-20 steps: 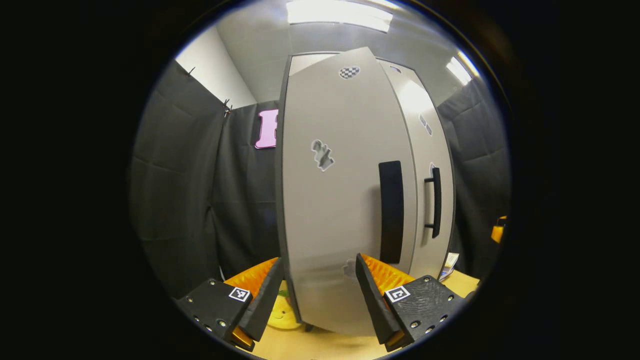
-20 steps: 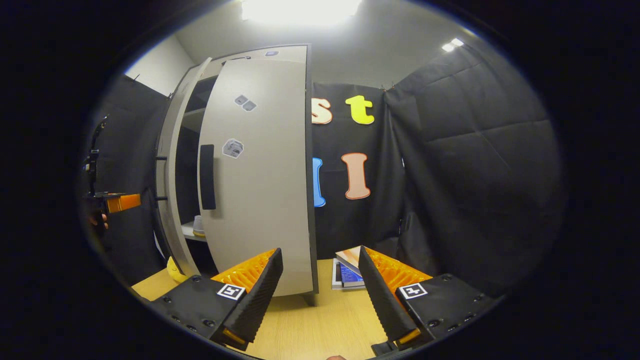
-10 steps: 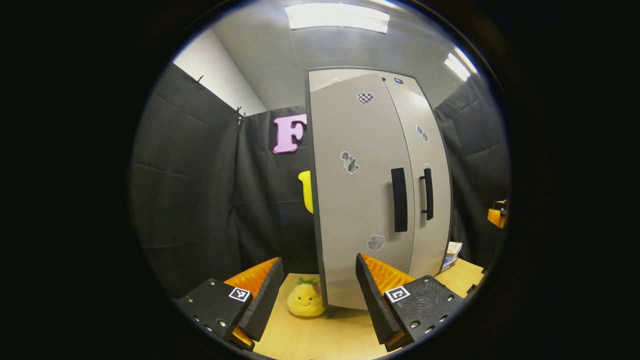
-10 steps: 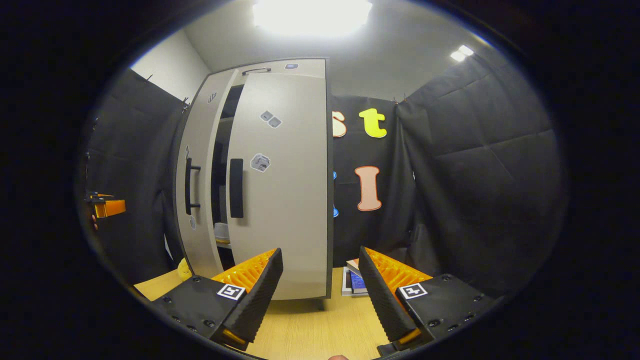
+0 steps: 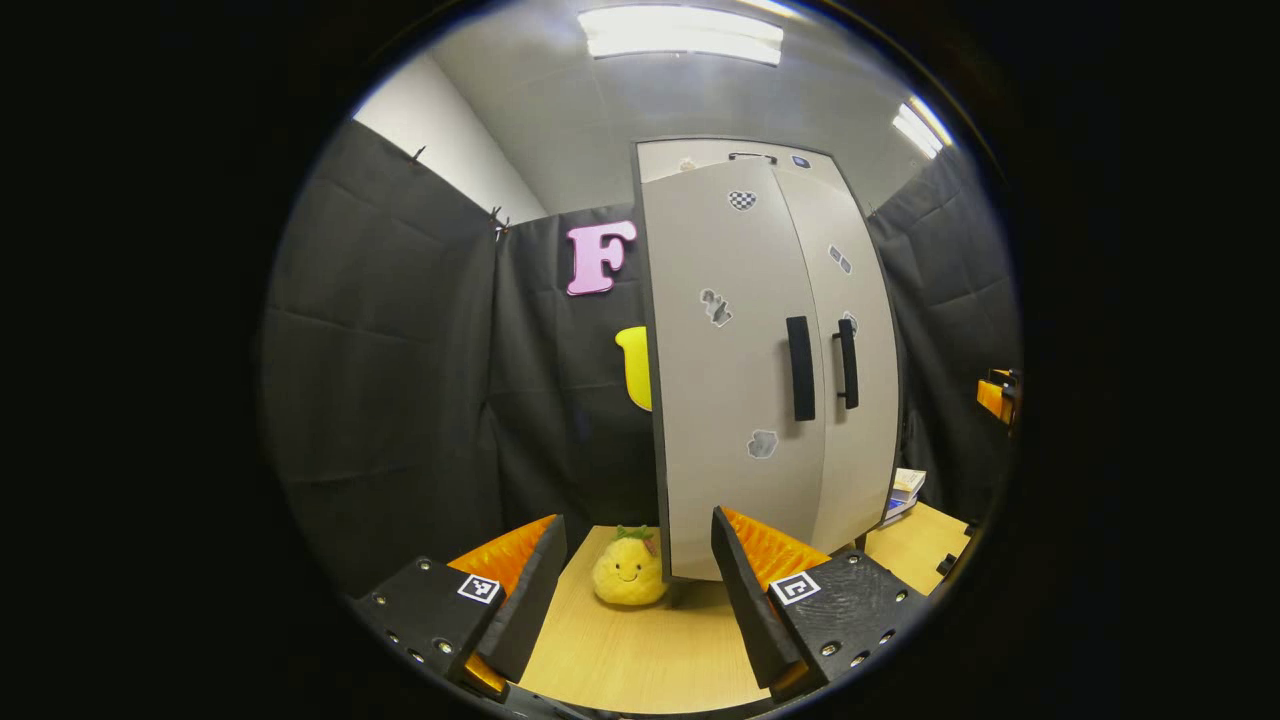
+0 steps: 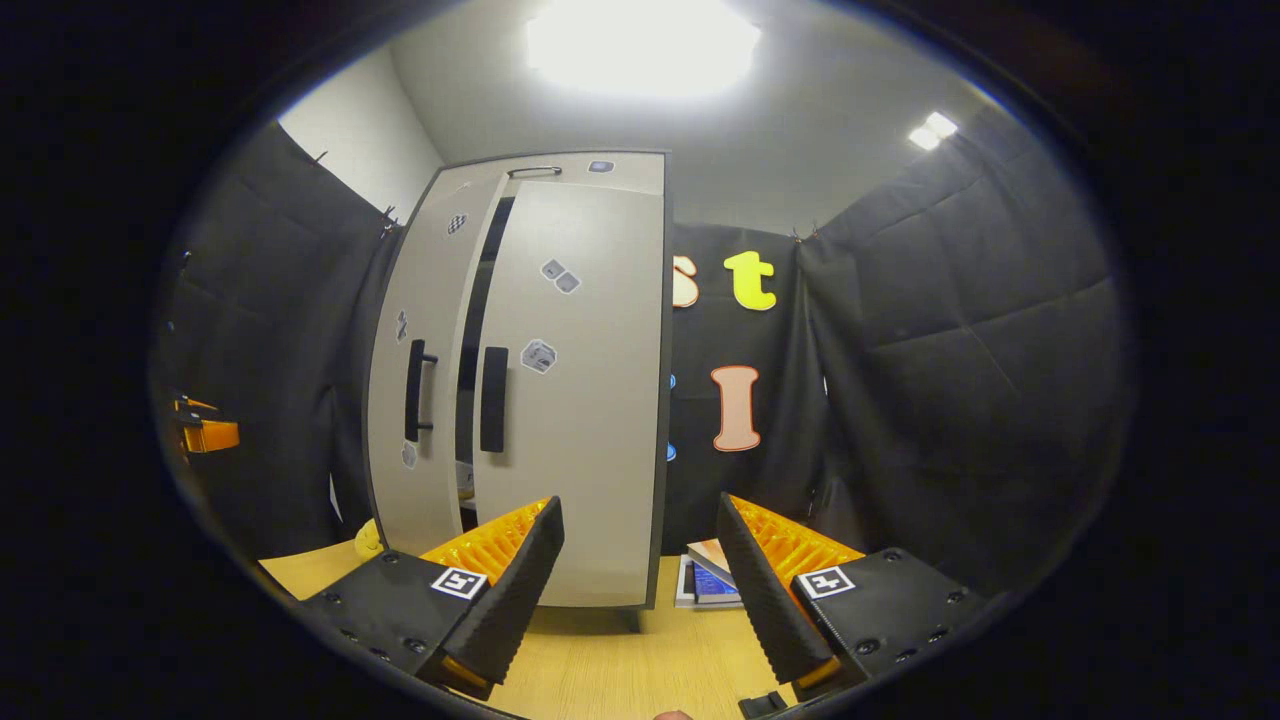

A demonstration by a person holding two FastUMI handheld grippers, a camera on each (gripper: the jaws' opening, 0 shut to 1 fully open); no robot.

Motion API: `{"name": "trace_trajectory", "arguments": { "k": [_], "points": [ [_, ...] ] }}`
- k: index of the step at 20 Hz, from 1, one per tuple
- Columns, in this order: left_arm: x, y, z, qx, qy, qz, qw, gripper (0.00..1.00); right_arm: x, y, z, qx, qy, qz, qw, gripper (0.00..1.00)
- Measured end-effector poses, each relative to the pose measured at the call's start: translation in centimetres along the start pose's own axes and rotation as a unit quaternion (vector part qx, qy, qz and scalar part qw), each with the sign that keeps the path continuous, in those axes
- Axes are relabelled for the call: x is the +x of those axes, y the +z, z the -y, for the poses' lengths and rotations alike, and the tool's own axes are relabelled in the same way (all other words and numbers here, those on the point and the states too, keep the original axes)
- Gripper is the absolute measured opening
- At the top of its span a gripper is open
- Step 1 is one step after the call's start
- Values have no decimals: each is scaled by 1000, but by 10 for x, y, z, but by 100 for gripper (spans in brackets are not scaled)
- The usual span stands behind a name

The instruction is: Grab one shoe with the right hand and put it into the shoe cabinet, grab the other shoe with the left hand and put it into the shoe cabinet; then close the right door with the right hand and the left door with the left hand.

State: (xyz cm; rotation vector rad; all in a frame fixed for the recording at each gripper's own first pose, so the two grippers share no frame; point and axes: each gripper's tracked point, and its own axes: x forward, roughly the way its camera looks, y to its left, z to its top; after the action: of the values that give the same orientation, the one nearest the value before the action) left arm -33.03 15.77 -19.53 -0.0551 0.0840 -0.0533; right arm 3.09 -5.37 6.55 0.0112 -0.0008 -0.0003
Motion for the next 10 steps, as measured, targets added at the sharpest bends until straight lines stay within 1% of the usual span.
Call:
{"name": "trace_trajectory", "arguments": {
  "k": [1, 2, 3, 4, 5, 6, 7, 8, 9, 10],
  "points": [
    [-3, -2, -1, -2, 2, 1, 1000, 81, -1, -4, -1, 0, 2, -3, 1000, 97],
    [-6, -3, -3, -1, 4, 2, 1000, 78, -2, -9, -2, 1, 3, -6, 1000, 96],
    [-8, -2, -4, 1, 7, 5, 1000, 81, -3, -13, -3, 1, 4, -9, 1000, 96],
    [-10, 1, -4, 4, 7, 9, 1000, 81, -4, -15, -4, 1, 4, -12, 1000, 96],
    [-10, 3, -4, 6, 7, 14, 1000, 78, -4, -15, -4, 3, 5, -12, 1000, 97],
    [-10, 4, -5, 6, 10, 16, 1000, 81, -4, -16, -5, 4, 5, -11, 1000, 97],
    [-11, 3, -6, 6, 10, 16, 1000, 76, -5, -16, -6, 6, 6, -10, 1000, 95],
    [-11, 3, -6, 4, 11, 17, 1000, 76, -4, -15, -6, 7, 7, -8, 1000, 97],
    [-12, 3, -8, 3, 13, 18, 1000, 78, -5, -14, -5, 7, 7, -6, 1000, 95],
    [-13, 4, -8, 3, 13, 19, 1000, 78, -4, -14, -5, 6, 8, -6, 1000, 95]
  ]
}}
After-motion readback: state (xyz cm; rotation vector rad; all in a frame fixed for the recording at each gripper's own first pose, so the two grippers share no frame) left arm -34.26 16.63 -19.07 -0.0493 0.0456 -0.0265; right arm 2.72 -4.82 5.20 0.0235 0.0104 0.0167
